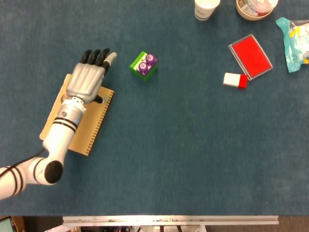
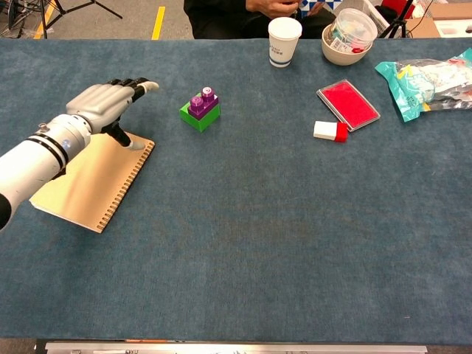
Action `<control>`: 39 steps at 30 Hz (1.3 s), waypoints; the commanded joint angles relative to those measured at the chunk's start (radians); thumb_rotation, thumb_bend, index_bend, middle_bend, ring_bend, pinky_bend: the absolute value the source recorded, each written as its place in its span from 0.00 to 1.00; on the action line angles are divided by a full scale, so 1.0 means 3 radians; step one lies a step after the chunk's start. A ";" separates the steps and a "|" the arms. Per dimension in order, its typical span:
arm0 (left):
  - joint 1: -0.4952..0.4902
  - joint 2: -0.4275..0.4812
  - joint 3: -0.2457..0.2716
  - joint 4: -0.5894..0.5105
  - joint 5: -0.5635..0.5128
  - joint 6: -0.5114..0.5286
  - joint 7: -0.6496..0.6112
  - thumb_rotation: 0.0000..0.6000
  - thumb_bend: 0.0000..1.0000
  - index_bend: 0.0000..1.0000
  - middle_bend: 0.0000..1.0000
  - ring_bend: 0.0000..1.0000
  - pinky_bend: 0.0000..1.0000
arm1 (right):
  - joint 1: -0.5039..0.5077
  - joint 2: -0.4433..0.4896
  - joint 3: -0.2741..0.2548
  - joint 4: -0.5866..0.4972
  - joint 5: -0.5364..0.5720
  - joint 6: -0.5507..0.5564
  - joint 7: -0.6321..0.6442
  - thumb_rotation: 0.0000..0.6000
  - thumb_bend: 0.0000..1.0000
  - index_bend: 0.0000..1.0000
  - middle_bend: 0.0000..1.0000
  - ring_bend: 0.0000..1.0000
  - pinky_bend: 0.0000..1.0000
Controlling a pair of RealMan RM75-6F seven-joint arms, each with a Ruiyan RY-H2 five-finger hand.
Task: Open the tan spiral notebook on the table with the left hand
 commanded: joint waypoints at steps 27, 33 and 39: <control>0.1021 0.1470 0.0855 -0.1005 0.0284 0.0299 -0.0580 0.00 0.15 0.16 0.23 0.12 0.02 | 0.0130 -0.0008 0.0006 -0.0089 -0.0083 -0.0095 -0.0110 1.00 0.62 0.50 0.40 0.32 0.42; 0.1088 0.1418 0.0957 -0.1034 0.0352 0.0326 -0.0476 0.00 0.15 0.16 0.23 0.12 0.02 | 0.0150 0.0014 0.0011 -0.0136 -0.0099 -0.0091 -0.0143 1.00 0.62 0.50 0.40 0.32 0.42; 0.1119 0.1393 0.1043 -0.1128 0.0431 0.0289 -0.0419 0.00 0.15 0.16 0.23 0.12 0.02 | 0.0135 0.0015 -0.0002 -0.0139 -0.0084 -0.0081 -0.0149 1.00 0.62 0.50 0.40 0.32 0.42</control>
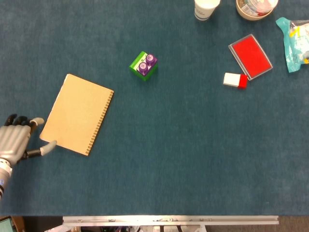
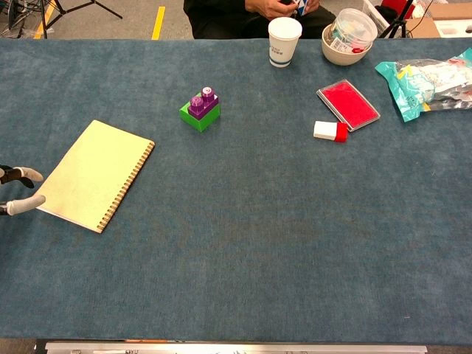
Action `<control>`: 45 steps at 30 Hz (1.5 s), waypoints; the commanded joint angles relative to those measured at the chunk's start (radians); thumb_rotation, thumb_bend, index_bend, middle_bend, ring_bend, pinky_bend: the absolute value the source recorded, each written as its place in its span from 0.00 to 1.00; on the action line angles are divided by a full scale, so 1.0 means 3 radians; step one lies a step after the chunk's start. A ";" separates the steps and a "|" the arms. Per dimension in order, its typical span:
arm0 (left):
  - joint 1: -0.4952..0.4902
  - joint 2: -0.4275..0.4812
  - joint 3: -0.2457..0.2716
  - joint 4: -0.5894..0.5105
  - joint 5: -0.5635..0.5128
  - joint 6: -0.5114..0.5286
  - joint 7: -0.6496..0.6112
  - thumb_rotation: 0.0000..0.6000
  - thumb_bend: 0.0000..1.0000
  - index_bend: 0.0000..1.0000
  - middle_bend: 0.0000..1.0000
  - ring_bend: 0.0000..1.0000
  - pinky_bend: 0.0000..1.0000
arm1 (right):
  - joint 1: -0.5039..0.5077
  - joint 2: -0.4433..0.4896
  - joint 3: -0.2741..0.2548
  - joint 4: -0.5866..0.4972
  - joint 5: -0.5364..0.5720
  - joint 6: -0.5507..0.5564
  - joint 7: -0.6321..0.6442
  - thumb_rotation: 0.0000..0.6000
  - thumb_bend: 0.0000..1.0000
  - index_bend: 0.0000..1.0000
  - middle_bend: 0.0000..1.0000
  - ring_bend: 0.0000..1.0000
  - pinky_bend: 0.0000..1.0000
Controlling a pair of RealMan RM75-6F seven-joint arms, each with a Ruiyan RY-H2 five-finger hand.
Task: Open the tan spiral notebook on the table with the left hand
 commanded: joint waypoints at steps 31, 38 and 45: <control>-0.0141 -0.0037 -0.0109 0.0159 0.1236 0.0295 -0.0400 1.00 0.15 0.14 0.19 0.11 0.02 | 0.0002 -0.0022 -0.0014 0.0046 0.0002 0.0010 0.0052 1.00 0.62 0.50 0.40 0.32 0.42; -0.0261 -0.0172 -0.0021 0.0610 0.1877 0.0463 -0.0867 1.00 0.16 0.12 0.14 0.10 0.02 | 0.0024 -0.0027 -0.0006 0.0022 -0.0004 0.0002 0.0018 1.00 0.62 0.50 0.40 0.32 0.42; -0.0319 -0.0321 -0.0125 0.0556 0.1791 0.0450 -0.1059 1.00 0.17 0.12 0.14 0.10 0.02 | 0.0022 -0.0015 -0.0007 -0.0001 0.0006 0.0005 -0.0006 1.00 0.62 0.50 0.40 0.32 0.42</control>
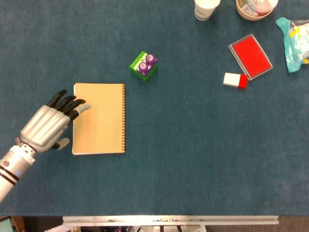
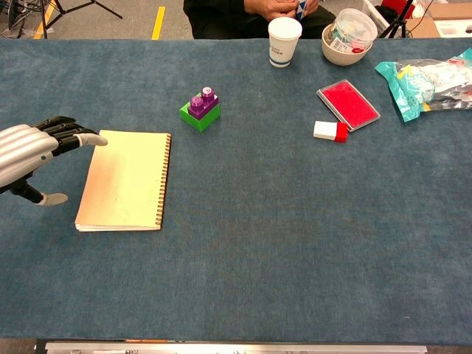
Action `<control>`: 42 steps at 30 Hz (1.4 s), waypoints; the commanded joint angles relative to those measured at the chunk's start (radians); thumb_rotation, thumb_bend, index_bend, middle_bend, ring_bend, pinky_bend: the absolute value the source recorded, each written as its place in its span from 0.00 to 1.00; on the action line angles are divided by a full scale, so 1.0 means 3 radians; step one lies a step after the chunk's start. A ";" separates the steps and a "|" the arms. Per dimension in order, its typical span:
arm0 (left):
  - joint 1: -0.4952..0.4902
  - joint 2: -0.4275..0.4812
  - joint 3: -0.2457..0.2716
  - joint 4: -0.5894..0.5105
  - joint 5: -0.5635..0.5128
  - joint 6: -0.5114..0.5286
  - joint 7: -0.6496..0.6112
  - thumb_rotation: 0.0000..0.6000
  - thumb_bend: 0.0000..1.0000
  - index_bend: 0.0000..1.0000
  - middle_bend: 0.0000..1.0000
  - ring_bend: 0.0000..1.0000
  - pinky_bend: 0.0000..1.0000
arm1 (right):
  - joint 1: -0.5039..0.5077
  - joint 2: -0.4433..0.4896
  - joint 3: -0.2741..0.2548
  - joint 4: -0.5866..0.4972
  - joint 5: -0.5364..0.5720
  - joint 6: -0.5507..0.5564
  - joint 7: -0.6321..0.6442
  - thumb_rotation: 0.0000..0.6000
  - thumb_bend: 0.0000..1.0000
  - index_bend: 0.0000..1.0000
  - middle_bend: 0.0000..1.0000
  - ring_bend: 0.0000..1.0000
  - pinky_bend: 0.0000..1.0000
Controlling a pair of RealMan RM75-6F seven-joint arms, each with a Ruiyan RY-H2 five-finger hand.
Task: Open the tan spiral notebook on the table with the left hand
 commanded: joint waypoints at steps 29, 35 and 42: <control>-0.0202 -0.0943 0.0277 0.2231 0.0787 0.0729 -0.0624 1.00 0.16 0.11 0.11 0.09 0.02 | 0.0004 0.0048 -0.0005 -0.0143 -0.0004 0.0013 -0.0167 1.00 0.62 0.50 0.40 0.32 0.42; -0.0238 -0.1186 0.0320 0.2636 0.0852 0.0838 -0.0678 1.00 0.16 0.11 0.11 0.09 0.02 | -0.0002 0.0067 -0.0003 -0.0200 0.0006 0.0026 -0.0229 1.00 0.62 0.50 0.40 0.32 0.42; -0.0246 -0.1336 0.0378 0.2946 0.0832 0.0840 -0.0824 1.00 0.16 0.11 0.11 0.09 0.02 | -0.0018 0.0081 -0.0005 -0.0231 0.0026 0.0037 -0.0271 1.00 0.62 0.50 0.40 0.32 0.42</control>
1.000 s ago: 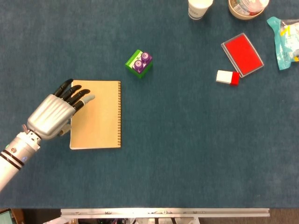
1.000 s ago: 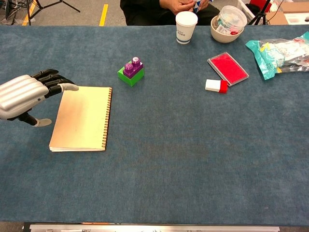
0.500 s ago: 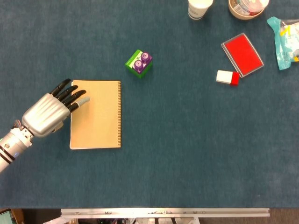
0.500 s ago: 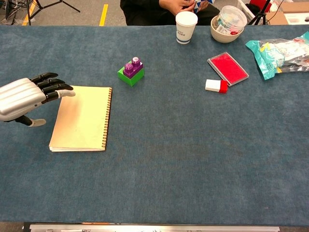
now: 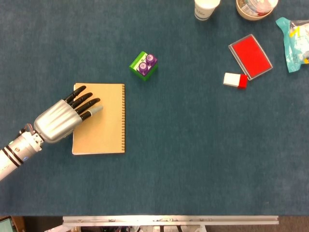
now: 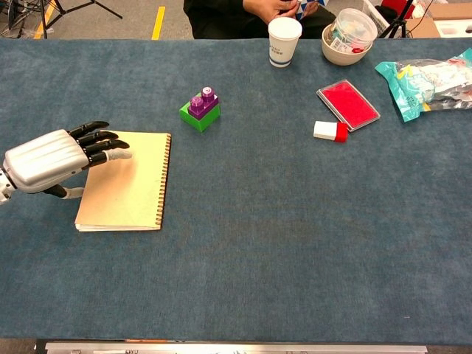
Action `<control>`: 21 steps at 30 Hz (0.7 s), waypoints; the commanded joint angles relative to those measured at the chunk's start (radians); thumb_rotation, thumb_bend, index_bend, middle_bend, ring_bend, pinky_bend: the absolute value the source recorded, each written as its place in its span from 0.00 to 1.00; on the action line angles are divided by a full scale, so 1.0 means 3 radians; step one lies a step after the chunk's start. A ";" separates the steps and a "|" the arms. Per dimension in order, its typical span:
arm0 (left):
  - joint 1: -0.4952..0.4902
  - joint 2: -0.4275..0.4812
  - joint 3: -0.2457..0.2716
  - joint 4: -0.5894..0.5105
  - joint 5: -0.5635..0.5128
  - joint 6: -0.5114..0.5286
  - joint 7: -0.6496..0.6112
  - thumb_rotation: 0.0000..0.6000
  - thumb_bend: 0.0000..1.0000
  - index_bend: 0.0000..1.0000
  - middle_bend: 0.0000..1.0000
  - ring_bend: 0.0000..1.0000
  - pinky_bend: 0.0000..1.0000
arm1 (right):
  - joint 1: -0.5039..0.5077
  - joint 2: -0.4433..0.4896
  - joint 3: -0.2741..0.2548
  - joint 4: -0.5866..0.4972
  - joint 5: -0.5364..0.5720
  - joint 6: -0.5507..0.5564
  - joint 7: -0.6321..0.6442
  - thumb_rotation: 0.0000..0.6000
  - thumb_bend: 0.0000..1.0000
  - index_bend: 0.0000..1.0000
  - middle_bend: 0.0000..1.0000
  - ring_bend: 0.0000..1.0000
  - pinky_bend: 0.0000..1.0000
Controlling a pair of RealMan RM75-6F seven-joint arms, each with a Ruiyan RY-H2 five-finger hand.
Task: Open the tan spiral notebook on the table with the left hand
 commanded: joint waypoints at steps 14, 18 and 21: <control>-0.0067 -0.0236 0.0039 0.0157 -0.0104 0.0059 -0.0355 1.00 0.16 0.11 0.11 0.09 0.02 | 0.0009 -0.0015 0.0012 -0.0012 0.0025 -0.0013 -0.0036 1.00 0.62 0.50 0.40 0.32 0.42; -0.0086 -0.0261 0.0032 0.0149 -0.0132 0.0080 -0.0411 1.00 0.16 0.11 0.11 0.09 0.02 | 0.0004 -0.0012 0.0016 -0.0013 0.0027 -0.0002 -0.0035 1.00 0.61 0.50 0.40 0.32 0.42; -0.0093 -0.0250 0.0019 0.0078 -0.0162 0.0109 -0.0476 1.00 0.16 0.11 0.11 0.09 0.02 | 0.0002 -0.0010 0.0018 -0.0011 0.0029 0.0001 -0.0031 1.00 0.61 0.50 0.40 0.32 0.42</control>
